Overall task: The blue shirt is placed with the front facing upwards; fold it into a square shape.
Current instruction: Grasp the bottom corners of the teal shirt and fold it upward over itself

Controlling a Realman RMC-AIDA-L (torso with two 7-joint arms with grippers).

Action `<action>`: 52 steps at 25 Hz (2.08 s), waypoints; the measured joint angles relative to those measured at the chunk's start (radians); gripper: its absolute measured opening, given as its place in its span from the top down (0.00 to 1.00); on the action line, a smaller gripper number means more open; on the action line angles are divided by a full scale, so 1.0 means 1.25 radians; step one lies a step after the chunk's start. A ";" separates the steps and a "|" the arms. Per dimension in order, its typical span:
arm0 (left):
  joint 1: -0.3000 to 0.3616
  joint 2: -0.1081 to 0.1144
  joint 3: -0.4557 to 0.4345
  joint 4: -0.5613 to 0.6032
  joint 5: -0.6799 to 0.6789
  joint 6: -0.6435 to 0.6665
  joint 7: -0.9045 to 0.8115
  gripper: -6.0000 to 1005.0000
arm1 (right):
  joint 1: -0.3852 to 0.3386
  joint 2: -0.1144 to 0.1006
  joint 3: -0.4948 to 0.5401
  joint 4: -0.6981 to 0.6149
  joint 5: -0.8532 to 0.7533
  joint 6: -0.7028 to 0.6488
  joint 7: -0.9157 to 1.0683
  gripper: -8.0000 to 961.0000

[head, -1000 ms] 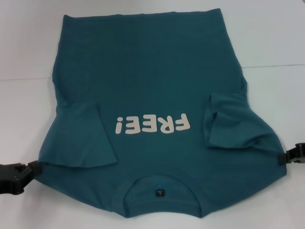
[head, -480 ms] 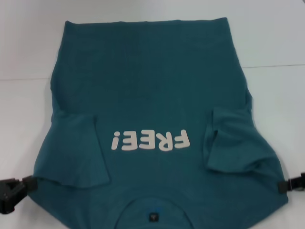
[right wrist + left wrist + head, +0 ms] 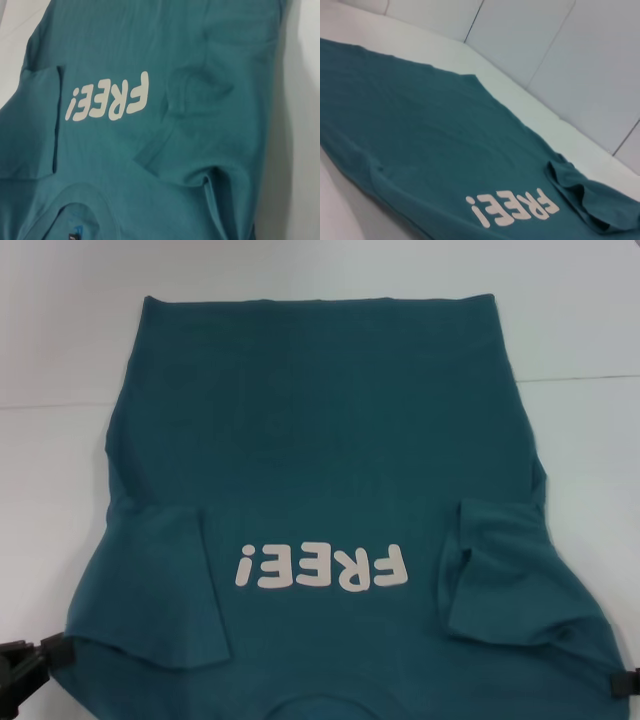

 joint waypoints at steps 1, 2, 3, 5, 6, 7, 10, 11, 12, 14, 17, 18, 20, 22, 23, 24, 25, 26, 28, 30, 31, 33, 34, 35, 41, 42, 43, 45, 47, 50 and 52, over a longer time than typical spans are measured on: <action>0.006 0.000 0.000 0.002 -0.007 0.007 0.000 0.97 | -0.004 -0.001 0.009 0.000 0.000 -0.007 -0.003 0.98; 0.012 0.000 0.000 0.004 -0.012 0.011 0.000 0.97 | -0.007 -0.002 0.016 0.002 0.000 -0.014 -0.007 0.98; 0.019 0.000 0.000 0.006 -0.016 0.014 0.000 0.97 | -0.010 -0.002 0.025 0.004 0.000 -0.022 -0.012 0.98; 0.030 -0.001 0.000 0.008 -0.020 0.021 -0.001 0.97 | -0.015 -0.002 0.038 0.008 -0.001 -0.032 -0.021 0.98; 0.035 -0.001 -0.001 0.008 -0.023 0.025 0.000 0.97 | -0.018 -0.001 0.041 0.008 -0.002 -0.034 -0.024 0.98; 0.041 -0.002 -0.001 0.008 -0.028 0.028 0.001 0.97 | -0.027 0.001 0.043 0.009 -0.003 -0.035 -0.031 0.98; 0.051 -0.002 -0.001 0.008 -0.038 0.030 0.005 0.97 | -0.032 0.003 0.043 0.010 -0.003 -0.037 -0.036 0.99; 0.052 -0.002 -0.001 0.008 -0.040 0.031 0.007 0.97 | -0.034 0.004 0.044 0.012 -0.003 -0.038 -0.038 0.99; 0.053 -0.002 -0.001 0.008 -0.040 0.031 0.008 0.96 | -0.035 0.005 0.044 0.015 -0.003 -0.040 -0.040 0.99; 0.052 -0.001 0.000 0.007 -0.040 0.031 0.008 0.96 | -0.038 0.005 0.045 0.025 0.001 -0.044 -0.045 0.99; 0.047 0.000 0.003 0.001 -0.040 0.031 0.009 0.96 | -0.037 0.005 0.053 0.048 0.006 -0.045 -0.055 0.98; 0.046 0.000 0.004 0.001 -0.040 0.031 0.009 0.96 | -0.034 0.004 0.059 0.058 0.007 -0.045 -0.057 0.98; 0.042 0.001 0.005 0.000 -0.040 0.031 0.009 0.96 | -0.027 0.001 0.070 0.076 0.012 -0.044 -0.063 0.98; 0.038 0.000 0.003 -0.001 -0.040 0.030 0.009 0.96 | -0.019 -0.004 0.078 0.093 0.025 -0.042 -0.066 0.99; 0.034 0.000 0.001 -0.003 -0.040 0.028 0.008 0.95 | -0.014 -0.008 0.081 0.103 0.034 -0.040 -0.067 0.99; 0.031 0.001 0.001 -0.005 -0.040 0.027 0.007 0.95 | -0.008 -0.012 0.084 0.113 0.043 -0.038 -0.067 0.99; 0.026 0.001 0.000 -0.008 -0.041 0.026 0.006 0.95 | -0.002 -0.016 0.088 0.123 0.051 -0.036 -0.068 0.99; 0.020 0.002 -0.001 -0.011 -0.041 0.025 0.005 0.95 | 0.005 -0.021 0.093 0.135 0.060 -0.033 -0.068 0.99; 0.007 0.003 -0.003 -0.018 -0.041 0.020 0.001 0.95 | 0.022 -0.031 0.105 0.158 0.071 -0.021 -0.066 0.99; -0.015 0.004 -0.005 -0.029 -0.041 0.008 -0.008 0.95 | 0.041 -0.041 0.115 0.176 0.077 -0.011 -0.061 0.99; -0.027 0.005 -0.005 -0.035 -0.041 -0.001 -0.013 0.95 | 0.053 -0.045 0.120 0.182 0.079 -0.008 -0.057 0.99; -0.046 0.007 -0.005 -0.040 -0.039 -0.016 -0.023 0.95 | 0.073 -0.052 0.132 0.185 0.085 -0.009 -0.048 0.99; -0.054 0.007 -0.005 -0.041 -0.039 -0.023 -0.028 0.94 | 0.084 -0.055 0.136 0.185 0.092 -0.010 -0.043 0.99; -0.064 0.009 -0.005 -0.043 -0.038 -0.031 -0.035 0.94 | 0.092 -0.057 0.139 0.184 0.098 -0.009 -0.038 0.99; -0.126 0.015 -0.012 -0.060 -0.034 -0.084 -0.068 0.94 | 0.137 -0.069 0.145 0.195 0.114 0.041 -0.023 0.98; -0.140 0.017 -0.011 -0.070 -0.033 -0.098 -0.072 0.94 | 0.145 -0.073 0.146 0.201 0.115 0.059 -0.022 0.98; -0.153 0.020 -0.010 -0.079 -0.033 -0.113 -0.076 0.94 | 0.151 -0.075 0.146 0.205 0.116 0.072 -0.020 0.98; -0.182 0.031 -0.007 -0.105 -0.033 -0.145 -0.081 0.93 | 0.160 -0.079 0.146 0.207 0.123 0.096 -0.011 0.99; -0.210 0.044 -0.006 -0.140 -0.033 -0.178 -0.086 0.93 | 0.166 -0.084 0.146 0.212 0.137 0.122 -0.002 0.99; -0.242 0.057 -0.004 -0.183 -0.032 -0.232 -0.088 0.93 | 0.176 -0.091 0.146 0.228 0.153 0.169 0.003 0.99; -0.257 0.059 -0.002 -0.205 -0.031 -0.271 -0.085 0.93 | 0.179 -0.091 0.147 0.234 0.163 0.199 0.003 0.98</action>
